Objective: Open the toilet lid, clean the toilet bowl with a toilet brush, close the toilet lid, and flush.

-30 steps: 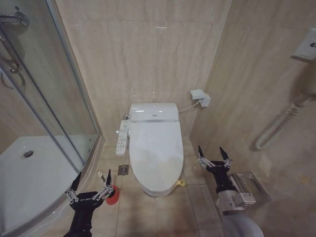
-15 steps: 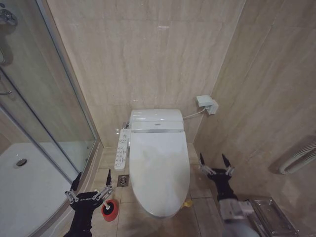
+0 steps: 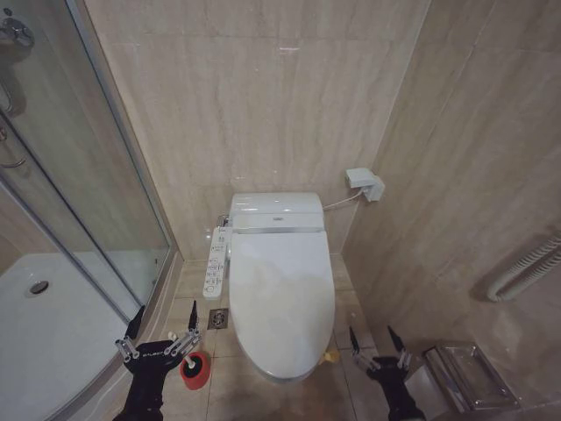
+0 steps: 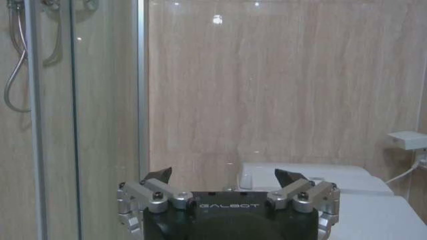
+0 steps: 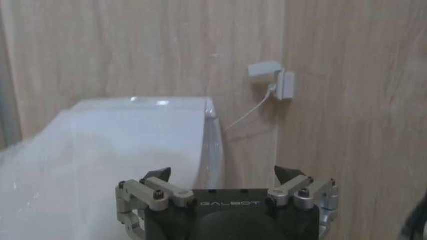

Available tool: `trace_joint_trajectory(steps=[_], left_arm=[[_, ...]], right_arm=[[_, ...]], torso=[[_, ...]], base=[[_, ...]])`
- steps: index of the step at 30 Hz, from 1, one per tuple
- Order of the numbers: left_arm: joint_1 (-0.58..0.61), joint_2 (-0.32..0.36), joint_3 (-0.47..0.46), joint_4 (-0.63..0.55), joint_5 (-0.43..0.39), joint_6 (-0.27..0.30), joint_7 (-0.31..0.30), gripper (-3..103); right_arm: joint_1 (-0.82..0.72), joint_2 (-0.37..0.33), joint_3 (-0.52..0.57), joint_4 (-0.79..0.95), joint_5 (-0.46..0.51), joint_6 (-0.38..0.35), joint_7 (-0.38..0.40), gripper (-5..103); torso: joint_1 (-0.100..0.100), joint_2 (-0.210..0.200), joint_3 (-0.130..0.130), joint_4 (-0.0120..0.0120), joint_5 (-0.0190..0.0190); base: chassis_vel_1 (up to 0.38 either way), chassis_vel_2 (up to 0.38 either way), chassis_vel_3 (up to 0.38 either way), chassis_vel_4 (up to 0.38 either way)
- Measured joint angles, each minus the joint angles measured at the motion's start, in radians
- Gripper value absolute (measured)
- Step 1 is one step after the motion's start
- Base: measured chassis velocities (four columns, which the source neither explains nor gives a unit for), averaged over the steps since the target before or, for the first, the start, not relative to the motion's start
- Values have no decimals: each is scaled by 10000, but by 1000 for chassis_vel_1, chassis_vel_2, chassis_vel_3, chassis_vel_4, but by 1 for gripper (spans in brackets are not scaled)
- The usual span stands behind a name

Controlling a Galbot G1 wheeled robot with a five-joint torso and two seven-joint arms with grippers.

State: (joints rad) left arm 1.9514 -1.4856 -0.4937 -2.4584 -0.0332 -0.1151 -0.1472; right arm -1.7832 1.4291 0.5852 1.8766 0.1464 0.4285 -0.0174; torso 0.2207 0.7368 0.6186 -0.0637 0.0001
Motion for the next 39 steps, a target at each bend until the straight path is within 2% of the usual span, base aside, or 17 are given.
trace_joint_trajectory(steps=[6,14,19,23,39], left_arm=[[0,0,0,0,0,0,0,100],[1,0,0,0,0,0,0,100],[0,0,0,0,0,0,0,100],[0,0,0,0,0,0,0,100],[0,0,0,0,0,0,0,100]], right_arm=[[124,45,-8,-1525,-334,490,-563,100],[611,181,-60,-2404,-588,836,-1015,100],[1027,383,-206,-2889,-873,1121,-959,100],[1391,418,-226,-3363,-1123,1329,-564,100],[2211,295,-169,-4633,-1257,1547,-323,100]], torso=[[-1,0,0,-3,0],[-1,0,0,-1,-1],[0,0,1,-3,-1],[-1,0,1,-1,-1],[0,-1,1,-2,-1]], base=[[0,0,0,0],[0,0,0,0],[0,0,0,0],[0,0,0,0],[0,0,0,0]])
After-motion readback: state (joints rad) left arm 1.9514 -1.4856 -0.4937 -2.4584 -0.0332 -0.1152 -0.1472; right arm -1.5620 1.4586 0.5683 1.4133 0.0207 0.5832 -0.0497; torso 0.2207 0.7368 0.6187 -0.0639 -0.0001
